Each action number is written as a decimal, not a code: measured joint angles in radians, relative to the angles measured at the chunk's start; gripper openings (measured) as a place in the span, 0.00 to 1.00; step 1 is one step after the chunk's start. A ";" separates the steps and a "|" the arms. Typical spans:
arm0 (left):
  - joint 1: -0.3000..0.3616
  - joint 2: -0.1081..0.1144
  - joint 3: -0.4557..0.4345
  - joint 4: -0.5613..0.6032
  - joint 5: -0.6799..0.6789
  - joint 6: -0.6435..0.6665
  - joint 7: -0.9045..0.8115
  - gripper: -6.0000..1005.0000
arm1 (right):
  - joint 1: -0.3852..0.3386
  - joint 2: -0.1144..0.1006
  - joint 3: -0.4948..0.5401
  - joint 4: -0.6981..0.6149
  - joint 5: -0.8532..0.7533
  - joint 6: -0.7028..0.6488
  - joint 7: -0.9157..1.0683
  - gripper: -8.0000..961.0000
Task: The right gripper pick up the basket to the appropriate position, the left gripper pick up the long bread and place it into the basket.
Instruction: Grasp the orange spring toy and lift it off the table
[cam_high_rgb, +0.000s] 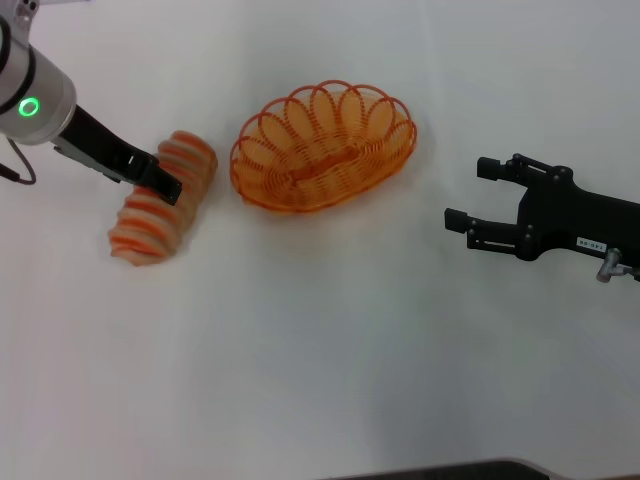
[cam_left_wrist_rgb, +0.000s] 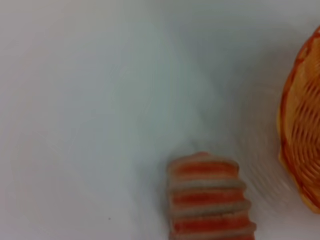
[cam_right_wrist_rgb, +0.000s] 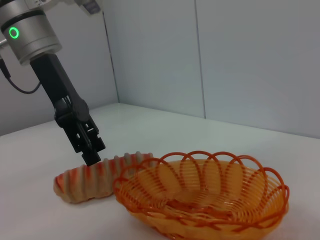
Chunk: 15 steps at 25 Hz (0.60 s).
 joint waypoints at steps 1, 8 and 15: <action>-0.001 0.001 -0.001 -0.003 0.000 -0.003 -0.012 0.77 | 0.000 0.000 -0.001 0.000 0.000 0.001 0.000 0.93; -0.002 0.000 -0.005 -0.023 -0.006 -0.012 -0.072 0.77 | 0.005 0.000 -0.002 0.000 0.000 0.002 0.000 0.93; 0.000 -0.001 0.001 -0.064 -0.005 -0.047 -0.084 0.77 | 0.009 -0.001 -0.004 -0.001 -0.005 0.002 0.000 0.93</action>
